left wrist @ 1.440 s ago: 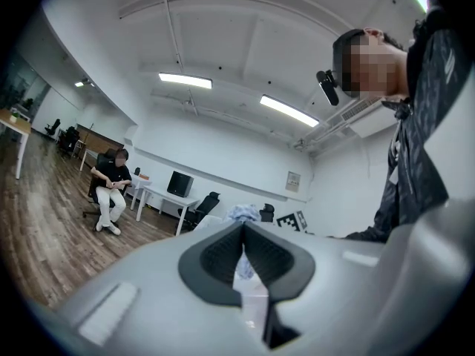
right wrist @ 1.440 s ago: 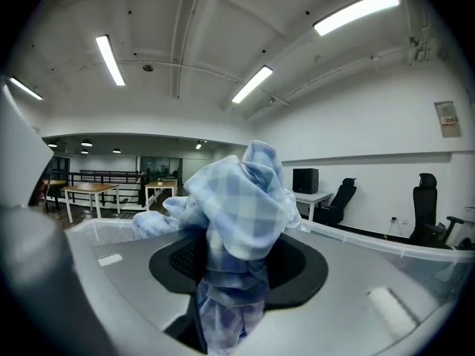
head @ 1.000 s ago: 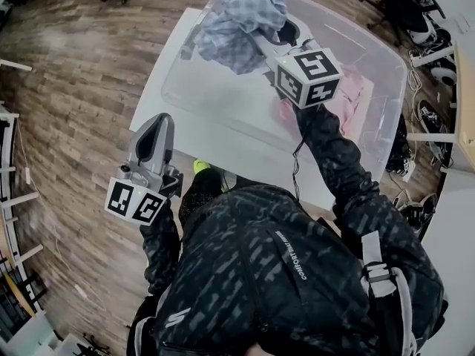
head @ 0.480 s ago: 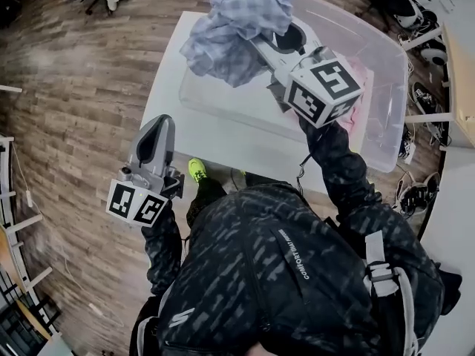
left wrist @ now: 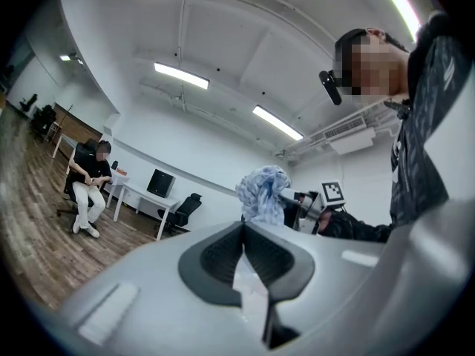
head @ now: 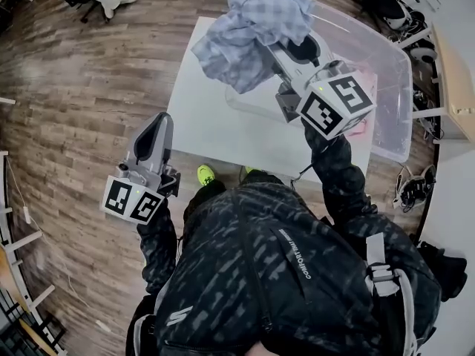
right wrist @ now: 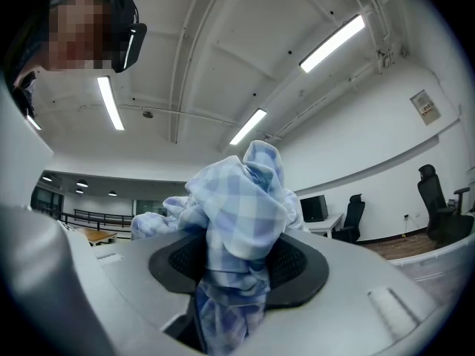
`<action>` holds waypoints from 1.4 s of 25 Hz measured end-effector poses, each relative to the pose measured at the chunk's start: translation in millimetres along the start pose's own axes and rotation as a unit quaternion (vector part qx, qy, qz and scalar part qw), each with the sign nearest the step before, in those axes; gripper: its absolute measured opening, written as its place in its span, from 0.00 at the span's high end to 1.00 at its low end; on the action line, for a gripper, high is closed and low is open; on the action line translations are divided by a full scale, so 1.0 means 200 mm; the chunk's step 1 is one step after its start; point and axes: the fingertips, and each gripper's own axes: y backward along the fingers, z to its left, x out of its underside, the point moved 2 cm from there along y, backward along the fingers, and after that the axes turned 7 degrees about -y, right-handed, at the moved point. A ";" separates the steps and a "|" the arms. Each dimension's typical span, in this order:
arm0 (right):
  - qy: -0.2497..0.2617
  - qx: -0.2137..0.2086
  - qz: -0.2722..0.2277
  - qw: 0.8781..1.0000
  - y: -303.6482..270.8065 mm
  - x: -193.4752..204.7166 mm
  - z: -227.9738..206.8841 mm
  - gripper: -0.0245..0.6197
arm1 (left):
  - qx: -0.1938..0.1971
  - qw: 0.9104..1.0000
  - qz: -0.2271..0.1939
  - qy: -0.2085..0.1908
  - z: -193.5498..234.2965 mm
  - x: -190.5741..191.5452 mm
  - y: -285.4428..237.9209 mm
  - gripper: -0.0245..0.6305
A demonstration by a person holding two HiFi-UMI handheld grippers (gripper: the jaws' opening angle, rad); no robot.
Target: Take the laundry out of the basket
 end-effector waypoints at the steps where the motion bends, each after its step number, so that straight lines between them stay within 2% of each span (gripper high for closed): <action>1: 0.000 0.002 0.000 1.000 -0.02 0.01 0.04 0.65 | 0.001 1.000 0.001 0.000 0.03 0.00 0.03 0.95; 8: -0.004 0.003 0.006 1.000 -0.19 0.11 0.28 0.65 | 0.007 1.000 0.000 0.008 0.26 -0.01 0.21 0.95; 15: -0.009 -0.025 0.009 1.000 -0.36 0.24 0.56 0.65 | 0.004 1.000 -0.003 0.005 0.43 -0.04 0.39 0.95; 20: -0.036 -0.038 0.026 0.998 -0.45 0.41 0.71 0.65 | -0.007 1.000 -0.004 0.002 0.53 -0.05 0.52 0.95; 28: -0.060 -0.006 0.081 0.995 -0.50 0.78 0.70 0.65 | -0.020 1.000 0.010 0.006 0.62 -0.02 0.64 0.95; 35: -0.079 0.033 0.145 0.986 -0.48 1.15 0.61 0.65 | -0.019 0.999 0.022 0.018 0.68 0.02 0.63 0.95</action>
